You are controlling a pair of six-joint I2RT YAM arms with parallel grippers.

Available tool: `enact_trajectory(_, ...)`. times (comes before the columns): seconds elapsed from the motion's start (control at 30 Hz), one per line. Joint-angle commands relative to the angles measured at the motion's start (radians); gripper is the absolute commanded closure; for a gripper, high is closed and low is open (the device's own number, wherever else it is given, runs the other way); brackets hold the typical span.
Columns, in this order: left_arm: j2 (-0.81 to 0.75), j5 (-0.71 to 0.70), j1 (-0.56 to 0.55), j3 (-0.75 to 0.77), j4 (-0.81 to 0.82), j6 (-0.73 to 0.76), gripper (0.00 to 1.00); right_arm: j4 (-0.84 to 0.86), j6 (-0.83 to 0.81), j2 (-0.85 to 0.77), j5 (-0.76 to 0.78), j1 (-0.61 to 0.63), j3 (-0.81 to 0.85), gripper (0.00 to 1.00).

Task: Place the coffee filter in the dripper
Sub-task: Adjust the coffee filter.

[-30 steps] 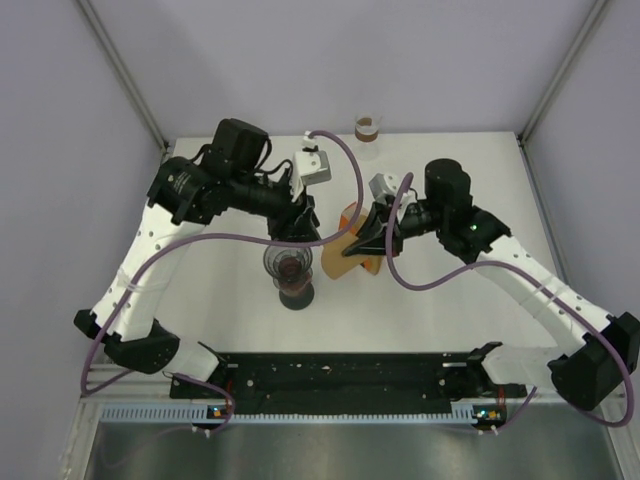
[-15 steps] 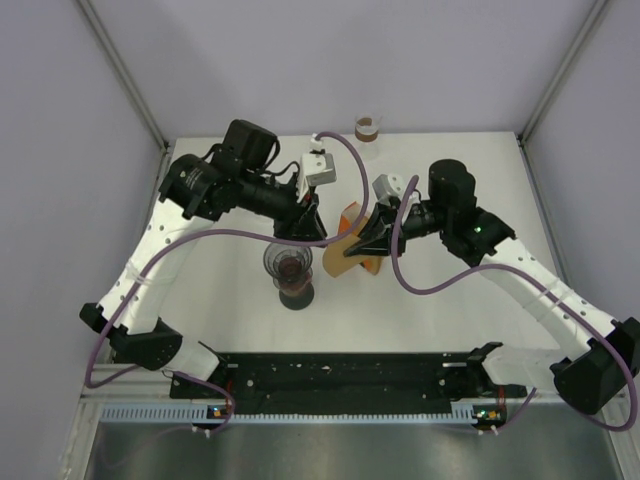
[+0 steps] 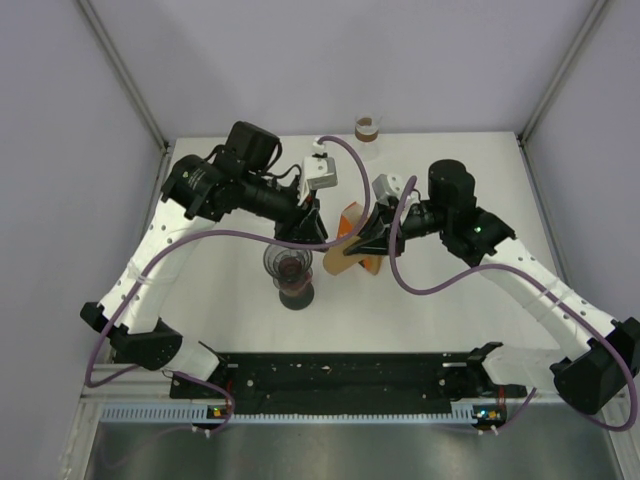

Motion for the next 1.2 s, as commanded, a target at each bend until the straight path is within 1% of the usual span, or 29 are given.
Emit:
enact_trajectory(0.0, -0.024, 0.015, -0.005, -0.001, -0.006, 0.032, 0.64, 0.002, -0.022, -0.014, -0.005, 0.005, 0.054, 1.00)
enact_trajectory(0.1, -0.020, 0.005, -0.005, -0.009, 0.014, 0.007, 0.69, 0.004, -0.018, -0.013, -0.007, 0.003, 0.053, 1.00)
enact_trajectory(0.27, -0.013, 0.006, -0.015, -0.009, 0.019, 0.004, 0.68, 0.002, -0.018, -0.013, 0.007, 0.003, 0.053, 1.00)
enact_trajectory(0.3, -0.013, 0.000, -0.016, -0.010, 0.019, 0.002, 0.69, 0.001, -0.016, -0.013, 0.012, 0.003, 0.053, 1.00)
enact_trajectory(0.33, -0.012, -0.006, -0.016, -0.012, 0.020, 0.002, 0.72, 0.001, -0.016, -0.013, 0.012, 0.003, 0.054, 1.00)
enact_trajectory(0.47, -0.012, -0.011, -0.016, -0.018, 0.026, -0.004, 0.89, 0.001, -0.016, -0.011, 0.010, 0.003, 0.054, 1.00)
enact_trajectory(0.5, -0.010, -0.017, -0.016, -0.015, 0.028, -0.008, 0.98, -0.002, -0.016, -0.011, 0.010, 0.003, 0.051, 1.00)
enact_trajectory(0.53, -0.013, -0.032, -0.016, -0.016, 0.035, -0.016, 1.00, -0.001, -0.016, -0.013, 0.010, 0.003, 0.053, 1.00)
enact_trajectory(0.7, -0.023, -0.083, -0.016, -0.009, 0.032, 0.005, 1.00, -0.007, -0.025, -0.017, 0.004, 0.003, 0.048, 1.00)
enact_trajectory(0.9, -0.024, -0.124, -0.013, 0.021, 0.023, 0.007, 0.97, -0.021, -0.030, -0.013, -0.002, 0.003, 0.054, 1.00)
enact_trajectory(1.0, -0.024, -0.117, -0.013, 0.027, 0.020, -0.005, 0.97, -0.025, -0.034, -0.013, -0.001, 0.005, 0.060, 1.00)
enact_trajectory(1.1, -0.021, -0.088, -0.013, 0.040, 0.011, -0.016, 1.00, -0.028, -0.036, -0.010, 0.001, 0.003, 0.062, 1.00)
enact_trajectory(1.17, -0.023, -0.075, -0.013, 0.050, 0.003, -0.011, 1.00, -0.032, -0.037, -0.007, 0.002, 0.003, 0.063, 1.00)
